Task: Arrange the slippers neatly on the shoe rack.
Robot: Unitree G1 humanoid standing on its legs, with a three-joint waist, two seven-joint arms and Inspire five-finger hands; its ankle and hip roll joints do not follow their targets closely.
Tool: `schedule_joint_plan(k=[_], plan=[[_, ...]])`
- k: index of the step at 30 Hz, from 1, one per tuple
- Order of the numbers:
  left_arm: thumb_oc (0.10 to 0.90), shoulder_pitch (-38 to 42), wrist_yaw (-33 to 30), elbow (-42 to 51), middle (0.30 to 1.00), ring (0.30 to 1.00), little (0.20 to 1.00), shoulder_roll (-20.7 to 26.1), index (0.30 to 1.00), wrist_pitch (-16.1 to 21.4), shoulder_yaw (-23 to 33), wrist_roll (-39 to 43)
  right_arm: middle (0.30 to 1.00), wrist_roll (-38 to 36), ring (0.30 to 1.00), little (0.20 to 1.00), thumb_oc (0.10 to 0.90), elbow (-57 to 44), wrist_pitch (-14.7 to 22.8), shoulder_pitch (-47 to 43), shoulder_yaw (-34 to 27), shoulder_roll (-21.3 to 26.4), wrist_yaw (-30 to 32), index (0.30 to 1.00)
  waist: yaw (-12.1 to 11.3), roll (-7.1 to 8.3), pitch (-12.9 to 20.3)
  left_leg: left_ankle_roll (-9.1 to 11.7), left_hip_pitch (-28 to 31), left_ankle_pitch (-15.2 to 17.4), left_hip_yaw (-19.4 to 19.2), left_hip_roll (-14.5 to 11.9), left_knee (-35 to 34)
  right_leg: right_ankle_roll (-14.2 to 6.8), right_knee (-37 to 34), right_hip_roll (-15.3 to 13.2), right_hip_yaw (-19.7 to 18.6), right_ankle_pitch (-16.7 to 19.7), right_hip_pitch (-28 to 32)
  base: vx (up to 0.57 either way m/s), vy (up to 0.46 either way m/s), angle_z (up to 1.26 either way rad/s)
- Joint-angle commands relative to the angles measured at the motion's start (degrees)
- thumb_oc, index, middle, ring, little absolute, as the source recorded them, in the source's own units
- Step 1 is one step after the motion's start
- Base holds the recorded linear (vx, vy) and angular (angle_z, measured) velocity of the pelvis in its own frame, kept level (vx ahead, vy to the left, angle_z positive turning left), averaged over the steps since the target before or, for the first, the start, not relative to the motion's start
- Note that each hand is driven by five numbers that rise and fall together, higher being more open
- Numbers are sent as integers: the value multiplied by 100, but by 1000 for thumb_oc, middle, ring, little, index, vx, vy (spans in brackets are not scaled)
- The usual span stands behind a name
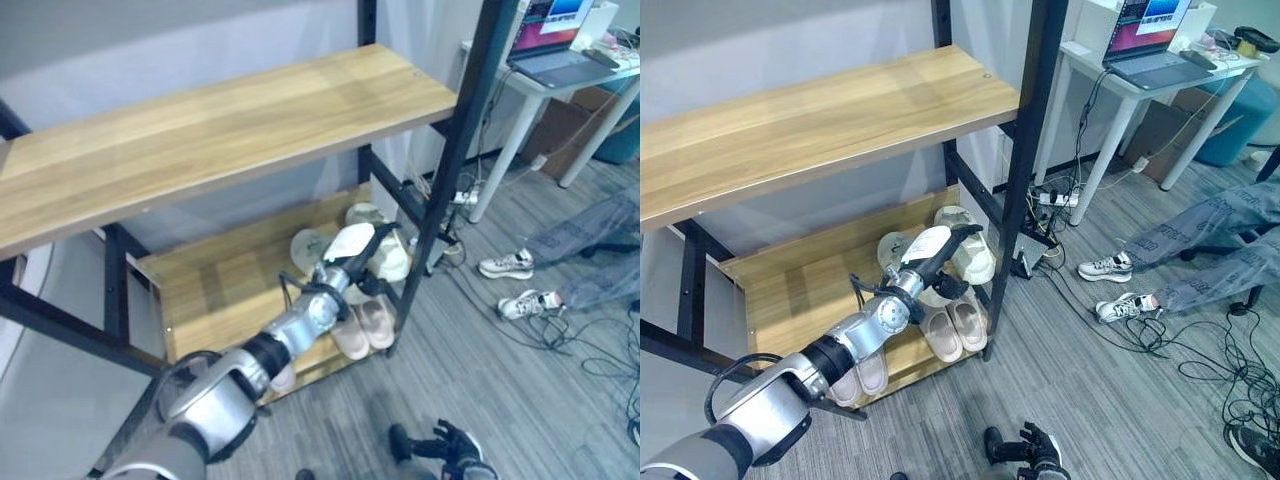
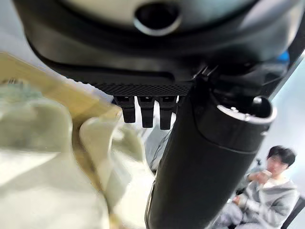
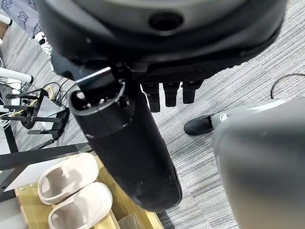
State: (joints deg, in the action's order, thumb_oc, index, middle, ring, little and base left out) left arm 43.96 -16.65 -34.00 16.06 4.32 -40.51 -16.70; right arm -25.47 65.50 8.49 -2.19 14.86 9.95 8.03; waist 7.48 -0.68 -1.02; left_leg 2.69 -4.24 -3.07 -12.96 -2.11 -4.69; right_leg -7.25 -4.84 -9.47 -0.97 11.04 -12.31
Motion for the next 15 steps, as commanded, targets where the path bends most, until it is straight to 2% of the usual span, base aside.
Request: schedule_joint_plan(k=[1, 6, 10, 14, 15], plan=[[800, 486, -920, 1020, 900, 900, 900, 270, 900, 700, 1057, -366, 900, -83, 900, 900, 800, -52, 425, -170, -98, 108, 65, 900, -196, -131, 90, -55, -67, 462, 624, 54, -31, -63, 80, 435, 628, -855, 326, 0, 0, 0], [800, 35, -1068, 1352, 900, 900, 900, 497, 900, 635, 1445, -424, 900, -89, 900, 900, 800, -28, 401, -200, -163, 32, 93, 900, -279, -105, 118, -62, -39, 470, 644, 70, -31, -56, 90, 421, 654, -871, 372, 15, 13, 5], [800, -310, -1065, 1176, 900, 900, 900, 435, 900, 534, 1685, -262, 900, -41, 900, 900, 800, -30, 357, -224, -135, -16, 103, 900, -326, -86, 133, -66, -31, 466, 654, 76, -31, -43, 83, 415, 670, -863, 375, 5, 3, 1], [800, -514, -992, 624, 900, 900, 900, 268, 900, 403, 1803, 7, 900, -21, 900, 900, 800, -37, 287, -235, -126, -29, 106, 900, -347, -77, 135, -72, -51, 458, 658, 83, -31, -35, 53, 414, 682, -835, 355, 0, 0, 0], [800, -541, -979, 213, 900, 900, 900, 190, 900, 338, 1788, 143, 900, -25, 900, 900, 800, -42, 264, -229, -104, -19, 89, 900, -334, -71, 130, -74, -58, 449, 651, 82, -31, -33, 48, 414, 667, -824, 342, 0, 0, 0]])
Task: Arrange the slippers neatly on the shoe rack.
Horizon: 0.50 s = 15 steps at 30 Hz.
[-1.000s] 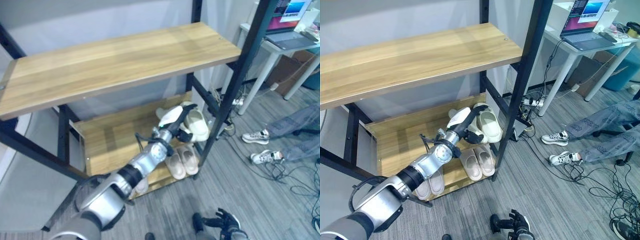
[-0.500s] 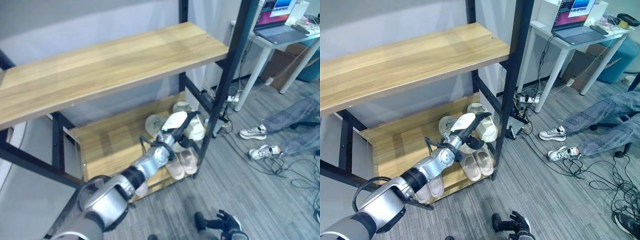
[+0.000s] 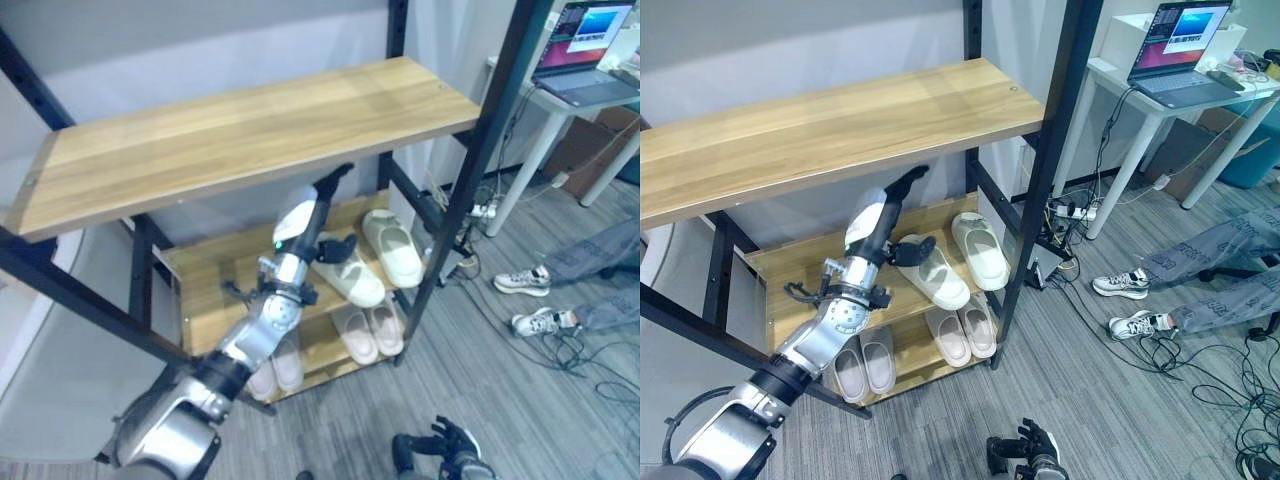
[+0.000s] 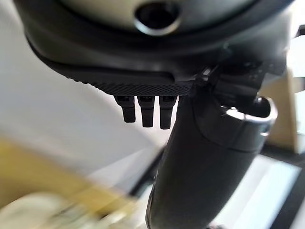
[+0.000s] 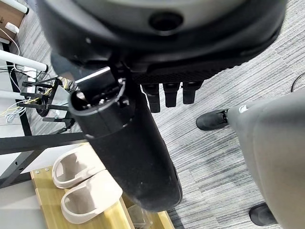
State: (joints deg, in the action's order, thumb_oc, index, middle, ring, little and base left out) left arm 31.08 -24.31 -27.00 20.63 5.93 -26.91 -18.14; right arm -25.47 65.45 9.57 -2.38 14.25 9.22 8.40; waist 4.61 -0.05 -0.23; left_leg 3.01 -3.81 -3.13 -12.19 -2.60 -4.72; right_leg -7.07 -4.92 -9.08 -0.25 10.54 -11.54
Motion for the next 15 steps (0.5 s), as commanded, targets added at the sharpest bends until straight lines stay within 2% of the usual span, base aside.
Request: schedule_joint_plan(k=[1, 12, 15], plan=[[800, 774, -207, -621, 900, 900, 900, -282, 900, 145, 412, 309, 900, -24, 900, 900, 800, -39, 147, -219, -39, 65, 56, 900, -47, -133, 44, -105, -110, 453, 575, 131, -28, -53, 55, 375, 596, -773, 255, 0, 0, 0], [800, 1043, -116, -1862, 900, 900, 900, -552, 900, -284, 330, 541, 900, 42, 900, 900, 800, -138, 44, -283, 34, 143, 94, 900, -15, -134, -14, -116, -178, 444, 553, 122, -28, -45, 54, 377, 570, -761, 186, 0, 0, 0], [800, 1072, -17, -1858, 900, 900, 900, -626, 900, -298, 322, 699, 900, 41, 900, 900, 800, -157, 19, -303, 42, 159, 106, 900, -20, -148, -27, -124, -176, 438, 553, 129, -28, -39, 61, 382, 573, -768, 185, 0, 0, 0]])
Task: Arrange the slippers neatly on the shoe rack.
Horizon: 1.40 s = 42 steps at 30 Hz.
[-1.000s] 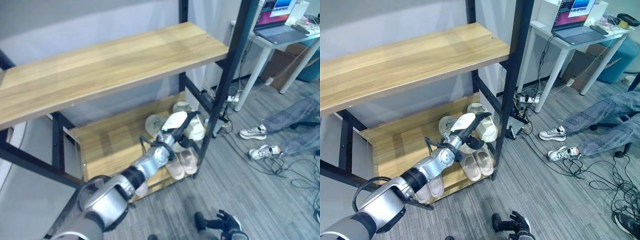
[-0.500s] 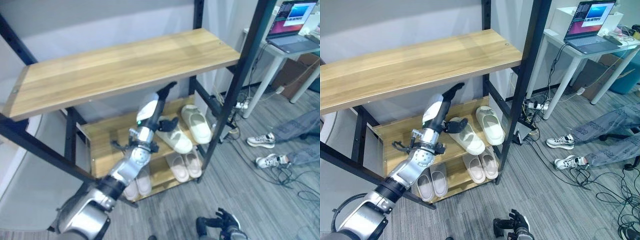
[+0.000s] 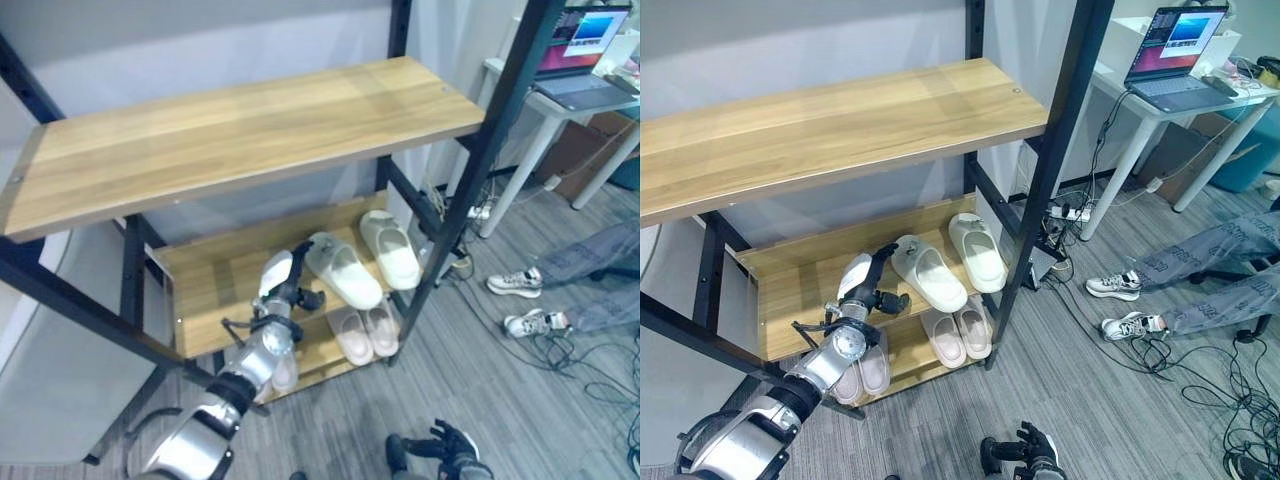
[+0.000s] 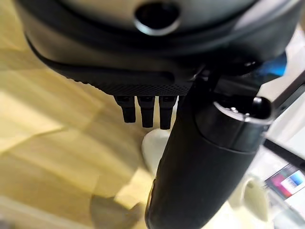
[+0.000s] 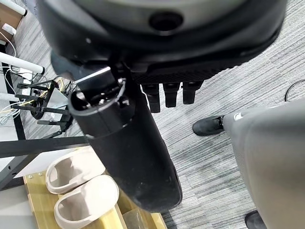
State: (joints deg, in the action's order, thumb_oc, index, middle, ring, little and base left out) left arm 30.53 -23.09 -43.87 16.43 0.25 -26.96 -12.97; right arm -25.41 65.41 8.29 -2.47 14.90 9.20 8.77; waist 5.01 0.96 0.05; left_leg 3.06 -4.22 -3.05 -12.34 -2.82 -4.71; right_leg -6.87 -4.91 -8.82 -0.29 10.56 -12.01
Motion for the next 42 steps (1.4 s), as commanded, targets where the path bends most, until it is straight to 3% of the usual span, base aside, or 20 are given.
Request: schedule_joint_plan(k=[1, 10, 17, 32, 38, 42], plan=[[800, 1095, -88, -100, 900, 900, 900, -248, 900, 291, 327, 247, 900, 48, 900, 900, 800, -150, 134, -311, -14, 155, 66, 900, -67, -255, -59, -133, -133, 431, 574, 153, -29, -55, 63, 355, 577, -774, 233, 0, 0, 0], [800, 1146, 114, -1, 900, 900, 900, -738, 900, 443, 128, 965, 900, 36, 900, 900, 800, -63, 56, -526, 83, 101, 87, 900, -72, -268, -98, -146, -122, 443, 592, 158, -29, -44, 68, 356, 562, -779, 221, 0, 0, 0], [800, 2465, -11, -1295, 900, 900, 900, -1171, 900, 396, -119, 1451, 900, -11, 900, 900, 800, -33, 59, -722, 289, 225, 117, 900, 88, -339, -242, -127, -280, 397, 507, 140, -29, -76, 87, 350, 482, -714, -9, 1, 0, 0], [800, 3664, 19, -2090, 900, 900, 900, -914, 900, 332, -365, 1048, 900, 83, 900, 900, 800, 53, 155, -691, 452, 383, 1, 900, 232, -309, -283, -91, -469, 355, 443, 77, -29, -97, 101, 359, 492, -691, -218, 4, 0, 0], [800, 3760, -21, -1883, 900, 900, 900, -715, 900, 398, -384, 912, 900, 73, 900, 900, 800, -7, 237, -548, 389, 430, -18, 900, 237, -286, -302, -95, -508, 346, 439, 65, -29, -98, 113, 363, 501, -683, -256, 0, 0, 0], [800, 3472, 44, -1108, 900, 900, 900, -603, 900, 446, -365, 851, 900, 74, 900, 900, 800, -44, 241, -501, 335, 385, -45, 900, 167, -291, -283, -110, -447, 368, 479, 75, -29, -77, 144, 370, 521, -740, -181, 0, 0, 0]])
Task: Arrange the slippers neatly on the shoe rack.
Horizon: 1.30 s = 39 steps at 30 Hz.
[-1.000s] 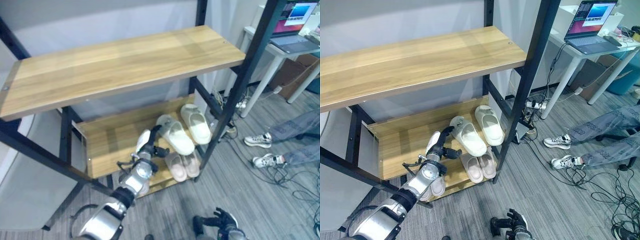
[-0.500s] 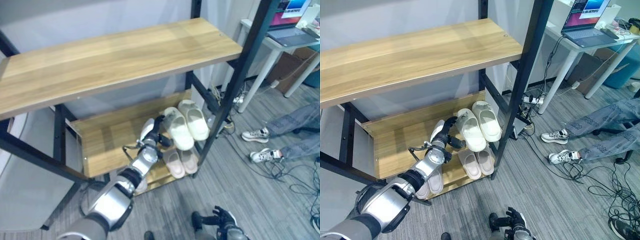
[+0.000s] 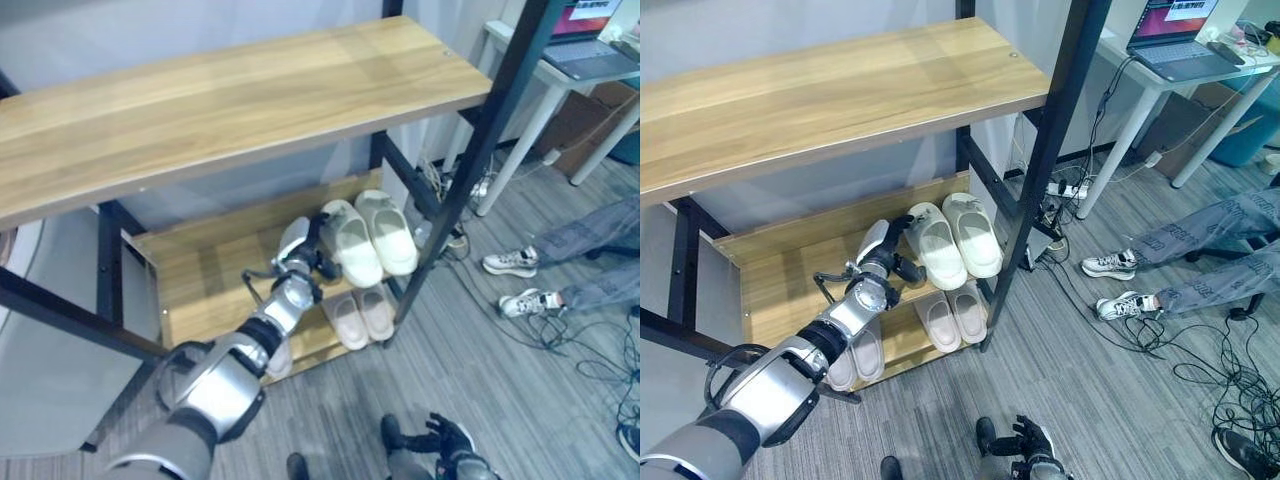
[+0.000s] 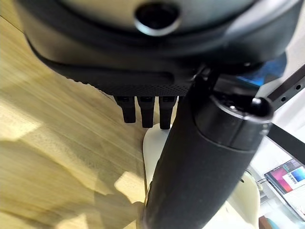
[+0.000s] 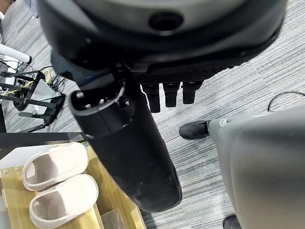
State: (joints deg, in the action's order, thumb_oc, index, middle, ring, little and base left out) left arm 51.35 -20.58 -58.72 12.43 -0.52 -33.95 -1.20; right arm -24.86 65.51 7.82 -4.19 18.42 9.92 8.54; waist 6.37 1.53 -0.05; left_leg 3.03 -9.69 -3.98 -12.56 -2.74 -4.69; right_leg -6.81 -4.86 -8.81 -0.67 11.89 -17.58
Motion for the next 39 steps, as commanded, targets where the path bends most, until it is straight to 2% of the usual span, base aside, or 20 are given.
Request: schedule_joint_plan(k=[1, 5, 17, 32, 39], plan=[[800, 1214, -67, 590, 900, 900, 900, -176, 900, 500, 295, -436, 900, 25, 900, 900, 800, -27, 267, -404, -68, 301, -25, 900, -17, -356, -270, -110, 125, 468, 514, 73, -31, -78, 147, 367, 579, -892, 420, 0, 0, 0], [800, 977, -102, 868, 900, 900, 900, 0, 900, 489, 380, -552, 900, 0, 900, 900, 800, 50, 192, -487, -148, 218, -53, 900, -101, -362, -278, -112, 193, 481, 546, 92, -31, -82, 142, 360, 622, -906, 501, -8, 2, 0], [800, 640, -204, 1168, 900, 900, 900, 210, 900, 551, 478, -739, 900, -79, 900, 900, 800, 136, 183, -428, -184, 110, -89, 900, -149, -307, -186, -124, 341, 508, 577, 111, -31, -92, 143, 356, 654, -916, 652, -3, 0, 0], [800, 543, -252, 544, 900, 900, 900, 376, 900, 480, 480, -905, 900, -22, 900, 900, 800, 218, 200, -343, -97, 100, -75, 900, -132, -257, -147, -135, 322, 488, 570, 121, -31, -107, 102, 344, 619, -819, 600, 0, 0, 0], [800, 415, -405, 1384, 900, 900, 900, 669, 900, 552, 610, -1150, 900, -106, 900, 900, 800, 162, 270, -224, -223, 63, -83, 900, -161, -214, -141, -136, 301, 494, 581, 112, -31, -108, 90, 357, 631, -822, 608, 0, 0, 0]])
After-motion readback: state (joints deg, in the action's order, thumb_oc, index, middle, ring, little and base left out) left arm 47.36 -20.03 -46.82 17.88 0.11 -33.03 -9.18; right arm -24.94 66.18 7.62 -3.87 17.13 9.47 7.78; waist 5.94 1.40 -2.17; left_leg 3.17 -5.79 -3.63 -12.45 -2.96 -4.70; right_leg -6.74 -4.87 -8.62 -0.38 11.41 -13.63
